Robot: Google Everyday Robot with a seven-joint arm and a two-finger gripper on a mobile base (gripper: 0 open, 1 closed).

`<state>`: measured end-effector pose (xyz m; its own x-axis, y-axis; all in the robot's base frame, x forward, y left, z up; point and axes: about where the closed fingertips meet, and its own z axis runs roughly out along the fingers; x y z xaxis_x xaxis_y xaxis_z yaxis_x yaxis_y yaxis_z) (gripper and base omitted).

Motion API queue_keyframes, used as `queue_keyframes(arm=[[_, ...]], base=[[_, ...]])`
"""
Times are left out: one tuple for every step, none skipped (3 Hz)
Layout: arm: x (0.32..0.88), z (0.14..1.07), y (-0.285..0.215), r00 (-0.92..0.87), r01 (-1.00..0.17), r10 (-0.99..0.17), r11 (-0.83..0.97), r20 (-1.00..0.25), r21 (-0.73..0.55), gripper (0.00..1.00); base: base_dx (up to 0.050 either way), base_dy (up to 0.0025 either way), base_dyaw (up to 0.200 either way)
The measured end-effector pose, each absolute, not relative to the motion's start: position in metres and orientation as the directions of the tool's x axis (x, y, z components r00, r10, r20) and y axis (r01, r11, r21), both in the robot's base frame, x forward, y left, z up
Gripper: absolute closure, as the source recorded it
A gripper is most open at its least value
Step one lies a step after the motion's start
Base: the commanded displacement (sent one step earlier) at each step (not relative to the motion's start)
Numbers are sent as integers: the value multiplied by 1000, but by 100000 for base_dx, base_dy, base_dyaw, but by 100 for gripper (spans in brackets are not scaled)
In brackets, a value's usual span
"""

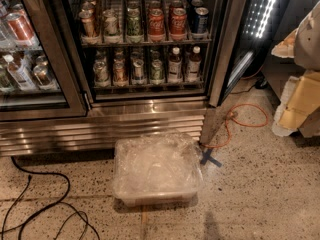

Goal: Pick coke can from middle shelf of fridge

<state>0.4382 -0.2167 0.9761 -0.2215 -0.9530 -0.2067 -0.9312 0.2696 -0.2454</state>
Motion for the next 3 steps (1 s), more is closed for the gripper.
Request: queue_keyframes(arm=[[438, 976, -217, -221, -931, -953, 270, -207, -245, 0], [438, 976, -217, -221, -931, -953, 270, -207, -245, 0], [438, 976, -217, -221, -931, -953, 270, -207, -245, 0]], base=[[4950, 0, -4], [5000, -1, 10], [4999, 0, -3]])
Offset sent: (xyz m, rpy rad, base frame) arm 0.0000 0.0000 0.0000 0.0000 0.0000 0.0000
